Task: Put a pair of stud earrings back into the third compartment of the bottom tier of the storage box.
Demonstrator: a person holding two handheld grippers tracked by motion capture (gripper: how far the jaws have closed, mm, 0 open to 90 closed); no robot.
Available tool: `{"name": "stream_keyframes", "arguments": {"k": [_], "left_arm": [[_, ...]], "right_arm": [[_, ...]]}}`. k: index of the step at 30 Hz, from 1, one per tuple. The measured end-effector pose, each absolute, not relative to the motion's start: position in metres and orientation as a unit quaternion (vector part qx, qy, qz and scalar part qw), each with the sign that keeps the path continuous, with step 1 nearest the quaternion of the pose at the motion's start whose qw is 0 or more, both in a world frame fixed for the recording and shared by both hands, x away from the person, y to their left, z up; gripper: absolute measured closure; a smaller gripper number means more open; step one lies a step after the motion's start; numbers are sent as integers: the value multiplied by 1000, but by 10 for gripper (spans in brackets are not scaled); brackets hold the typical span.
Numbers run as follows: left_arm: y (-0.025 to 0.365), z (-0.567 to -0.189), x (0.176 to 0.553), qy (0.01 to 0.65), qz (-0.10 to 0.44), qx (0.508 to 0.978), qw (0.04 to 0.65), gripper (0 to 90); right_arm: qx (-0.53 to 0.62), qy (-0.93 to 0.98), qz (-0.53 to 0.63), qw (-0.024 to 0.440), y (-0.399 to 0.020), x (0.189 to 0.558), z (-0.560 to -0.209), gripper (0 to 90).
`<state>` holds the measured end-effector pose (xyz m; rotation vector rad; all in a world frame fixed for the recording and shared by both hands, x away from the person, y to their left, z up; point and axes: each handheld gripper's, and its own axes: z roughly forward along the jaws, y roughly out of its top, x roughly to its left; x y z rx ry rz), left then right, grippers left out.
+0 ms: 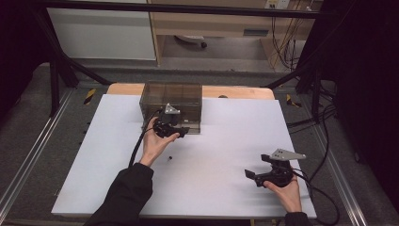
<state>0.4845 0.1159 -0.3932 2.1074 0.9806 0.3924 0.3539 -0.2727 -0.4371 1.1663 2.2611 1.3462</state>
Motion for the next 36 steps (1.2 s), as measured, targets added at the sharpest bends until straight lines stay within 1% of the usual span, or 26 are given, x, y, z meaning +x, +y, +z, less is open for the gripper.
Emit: {"name": "stream_keyframes", "arguments": {"k": [2, 3, 4, 7, 8, 10, 13, 19, 24, 30, 36], "left_arm": [[117, -393, 481, 384, 151, 827, 381, 314], [119, -392, 478, 384, 152, 827, 381, 314], [123, -392, 472, 384, 151, 825, 386, 270], [126, -394, 467, 383, 155, 826, 384, 202], [128, -394, 464, 382, 156, 827, 382, 202], [133, -396, 458, 383, 146, 827, 384, 148], [136, -395, 453, 383, 152, 828, 381, 119], [145, -395, 436, 379, 156, 823, 393, 90], [153, -400, 426, 381, 161, 824, 387, 75], [161, -402, 416, 383, 172, 824, 380, 73], [166, -403, 405, 378, 166, 827, 381, 85]], "right_arm": [[401, 780, 463, 131, -273, 354, -437, 8], [401, 780, 463, 131, -273, 354, -437, 8], [402, 779, 463, 130, -273, 354, -437, 8], [402, 779, 463, 132, -273, 354, -437, 8], [402, 779, 463, 131, -273, 354, -437, 8], [402, 779, 463, 131, -273, 354, -437, 8], [403, 779, 462, 131, -272, 354, -437, 8], [403, 779, 462, 131, -273, 354, -437, 8], [403, 780, 461, 132, -273, 354, -437, 8], [403, 780, 461, 133, -273, 354, -437, 8], [403, 780, 459, 133, -273, 354, -437, 8]]}}
